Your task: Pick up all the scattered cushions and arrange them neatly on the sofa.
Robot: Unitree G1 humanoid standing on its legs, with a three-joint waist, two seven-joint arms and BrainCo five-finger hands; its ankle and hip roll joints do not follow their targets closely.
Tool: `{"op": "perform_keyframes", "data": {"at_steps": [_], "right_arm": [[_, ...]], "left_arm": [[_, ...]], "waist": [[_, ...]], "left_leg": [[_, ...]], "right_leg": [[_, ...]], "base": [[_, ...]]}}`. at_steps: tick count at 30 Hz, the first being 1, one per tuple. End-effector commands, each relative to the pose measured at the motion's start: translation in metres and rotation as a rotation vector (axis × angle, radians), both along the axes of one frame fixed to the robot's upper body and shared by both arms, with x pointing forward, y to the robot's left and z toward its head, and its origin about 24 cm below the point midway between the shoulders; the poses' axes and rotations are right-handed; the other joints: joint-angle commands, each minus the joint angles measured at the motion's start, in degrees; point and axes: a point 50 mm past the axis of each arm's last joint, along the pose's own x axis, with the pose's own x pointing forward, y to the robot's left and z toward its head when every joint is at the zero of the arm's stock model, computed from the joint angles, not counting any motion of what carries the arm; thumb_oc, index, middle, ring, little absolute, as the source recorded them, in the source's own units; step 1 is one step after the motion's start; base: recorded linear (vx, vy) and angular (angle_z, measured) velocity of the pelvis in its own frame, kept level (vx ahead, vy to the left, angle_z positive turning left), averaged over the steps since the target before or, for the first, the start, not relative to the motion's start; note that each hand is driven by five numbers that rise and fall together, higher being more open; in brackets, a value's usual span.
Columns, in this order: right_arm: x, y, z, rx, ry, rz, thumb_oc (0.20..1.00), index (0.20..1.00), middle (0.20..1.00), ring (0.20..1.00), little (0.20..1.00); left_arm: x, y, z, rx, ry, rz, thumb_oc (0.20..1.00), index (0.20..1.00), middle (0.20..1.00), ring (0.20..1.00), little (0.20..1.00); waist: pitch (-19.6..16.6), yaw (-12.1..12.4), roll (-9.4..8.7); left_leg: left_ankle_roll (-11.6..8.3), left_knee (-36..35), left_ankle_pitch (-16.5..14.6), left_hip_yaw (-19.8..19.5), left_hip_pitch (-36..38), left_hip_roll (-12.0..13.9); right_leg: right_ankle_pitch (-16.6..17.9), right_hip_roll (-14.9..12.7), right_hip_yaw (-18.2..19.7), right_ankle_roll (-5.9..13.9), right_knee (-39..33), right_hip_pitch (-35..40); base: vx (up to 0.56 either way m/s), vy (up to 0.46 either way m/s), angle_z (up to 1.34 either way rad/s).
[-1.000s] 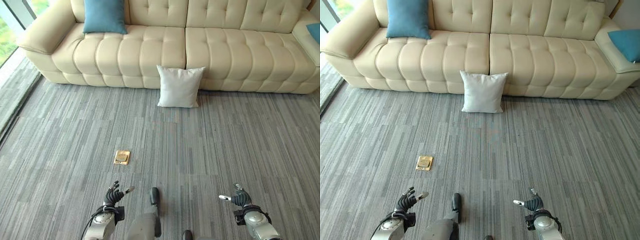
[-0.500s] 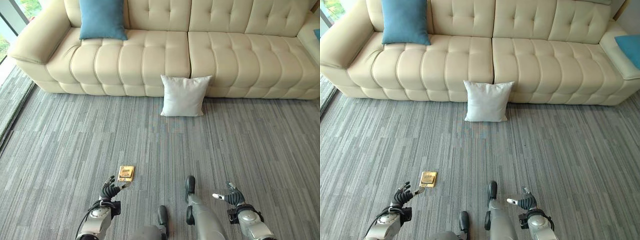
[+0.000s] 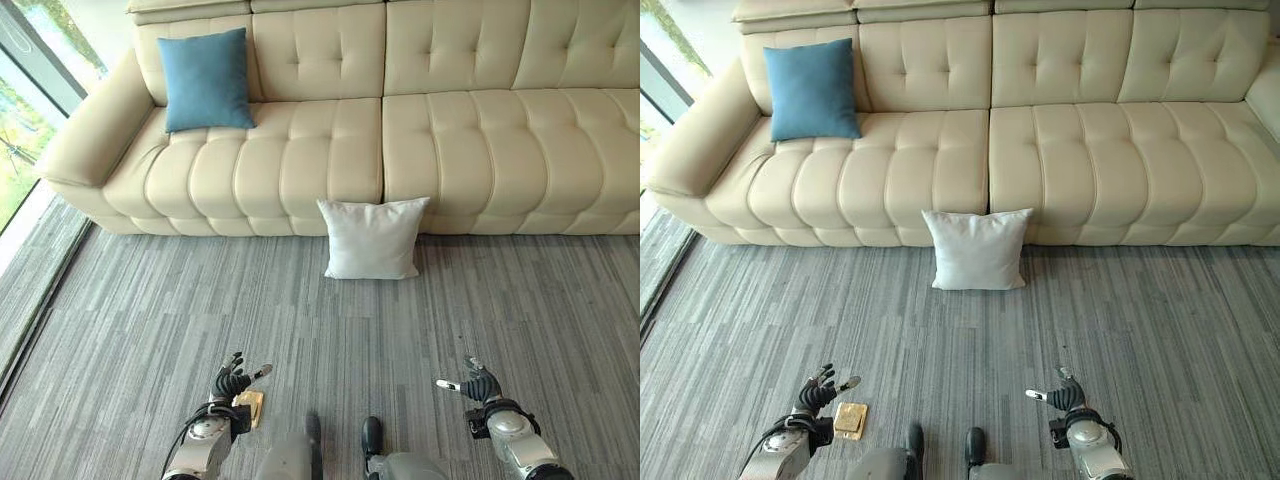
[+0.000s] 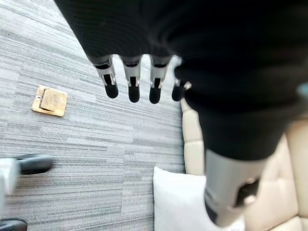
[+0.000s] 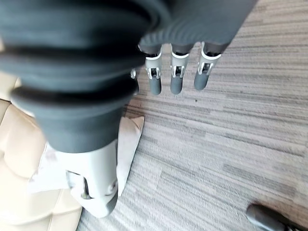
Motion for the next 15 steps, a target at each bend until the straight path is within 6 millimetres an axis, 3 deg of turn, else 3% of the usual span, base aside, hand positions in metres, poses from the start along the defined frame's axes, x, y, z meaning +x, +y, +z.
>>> {"op": "perform_keyframes", "data": {"at_steps": [1, 5, 10, 13, 15], "right_arm": [[-0.003, -0.018, 0.007, -0.025, -0.032, -0.042, 1.0, 1.0, 1.0, 1.0, 1.0], [-0.006, -0.016, 0.005, -0.027, -0.014, -0.024, 1.0, 1.0, 1.0, 1.0, 1.0], [-0.009, -0.01, 0.001, -0.011, 0.0, -0.014, 1.0, 1.0, 1.0, 1.0, 1.0], [-0.012, -0.004, -0.004, 0.005, 0.026, -0.004, 1.0, 1.0, 1.0, 1.0, 1.0], [-0.011, -0.002, -0.004, 0.012, 0.026, 0.005, 1.0, 1.0, 1.0, 1.0, 1.0]], "left_arm": [[0.011, 0.003, 0.01, 0.03, -0.055, -0.023, 1.0, 1.0, 1.0, 1.0, 1.0], [0.002, 0.008, 0.005, 0.036, -0.027, -0.01, 1.0, 1.0, 1.0, 1.0, 1.0], [-0.01, 0.015, -0.001, 0.049, 0.021, 0.014, 1.0, 1.0, 1.0, 1.0, 1.0], [-0.009, 0.02, -0.001, 0.059, 0.027, 0.027, 1.0, 1.0, 1.0, 1.0, 1.0], [-0.007, 0.025, 0.003, 0.073, 0.014, 0.03, 1.0, 1.0, 1.0, 1.0, 1.0]], "waist": [[1.99, 1.72, 1.15], [0.87, 2.26, 1.24], [-1.03, 2.63, 0.19], [-0.99, 2.64, -0.07], [-0.07, 2.12, 0.09]], "left_leg": [[-0.52, 2.22, 3.93, 0.67, 2.47, 1.68], [-0.11, 0.18, 3.76, 0.77, 4.02, 1.7], [1.78, 0.61, 1.7, 1.43, 6.08, 0.62], [3.41, 0.62, -0.6, 2.17, 7.9, -0.07], [4.6, 0.28, -1.52, 2.75, 9.43, -0.27]], "right_leg": [[-11.26, -3.14, 1.92, 3.57, 4.74, 1.92], [-12.15, -3.14, 3.85, 3.85, 4.56, 3.73], [-12.42, -5.36, 5.57, 5.41, 5.6, 4.23], [-11.28, -6.07, 6.55, 7.4, 13.99, 0.44], [-7.51, -6.35, 7.42, 9.27, 22.26, -4.27]], "base": [[0.17, 0.048, -0.22], [0.22, 0.12, -0.59], [0.22, 0.179, -0.52], [0.13, 0.153, 0.08], [0.07, 0.133, -0.01]]}}
